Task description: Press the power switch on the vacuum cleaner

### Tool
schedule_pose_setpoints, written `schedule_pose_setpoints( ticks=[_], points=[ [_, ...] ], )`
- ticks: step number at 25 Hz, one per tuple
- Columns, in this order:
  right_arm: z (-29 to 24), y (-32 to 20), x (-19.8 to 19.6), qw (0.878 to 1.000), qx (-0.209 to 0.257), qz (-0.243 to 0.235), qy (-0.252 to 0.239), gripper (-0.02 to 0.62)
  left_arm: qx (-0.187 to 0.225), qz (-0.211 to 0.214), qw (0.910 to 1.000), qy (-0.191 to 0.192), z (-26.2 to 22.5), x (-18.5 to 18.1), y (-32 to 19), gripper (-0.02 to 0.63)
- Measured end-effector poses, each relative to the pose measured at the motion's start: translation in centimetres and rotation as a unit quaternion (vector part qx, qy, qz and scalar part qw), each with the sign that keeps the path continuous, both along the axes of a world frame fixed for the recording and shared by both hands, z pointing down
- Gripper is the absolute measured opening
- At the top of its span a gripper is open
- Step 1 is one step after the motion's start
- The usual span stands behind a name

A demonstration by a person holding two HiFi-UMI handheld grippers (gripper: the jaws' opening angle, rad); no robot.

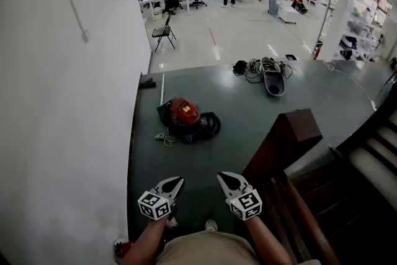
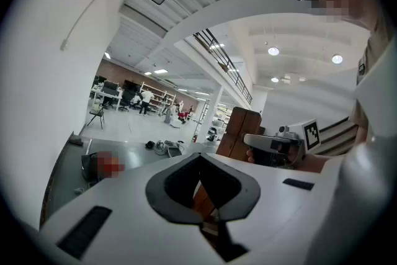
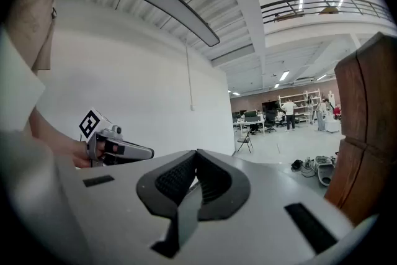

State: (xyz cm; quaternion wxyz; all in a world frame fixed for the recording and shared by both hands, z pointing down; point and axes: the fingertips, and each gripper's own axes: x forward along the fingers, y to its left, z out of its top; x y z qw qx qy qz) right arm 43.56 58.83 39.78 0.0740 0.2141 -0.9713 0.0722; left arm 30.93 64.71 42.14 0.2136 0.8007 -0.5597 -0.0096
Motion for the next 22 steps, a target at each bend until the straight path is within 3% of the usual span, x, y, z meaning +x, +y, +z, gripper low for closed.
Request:
schedule_pose_setpoints(
  ticks=[10, 16, 22],
  points=[
    [1.2, -0.4, 0.9, 1.0, -0.017, 0.007, 0.0, 0.011, -0.006, -0.001, 1.0, 0.0, 0.6, 0.7, -0.1, 0.006],
    [0.7, -1.1, 1.2, 0.998, -0.047, 0.014, -0.042, 0.012, -0.01, -0.007, 0.9999, 0.001, 0.9, 0.7, -0.2, 0.006],
    [1.5, -1.4, 0.4, 0.998, -0.05, 0.008, -0.03, 0.012, -0.009, -0.012, 0.9999, -0.002, 0.4, 0.3, -0.1, 0.006]
  ],
)
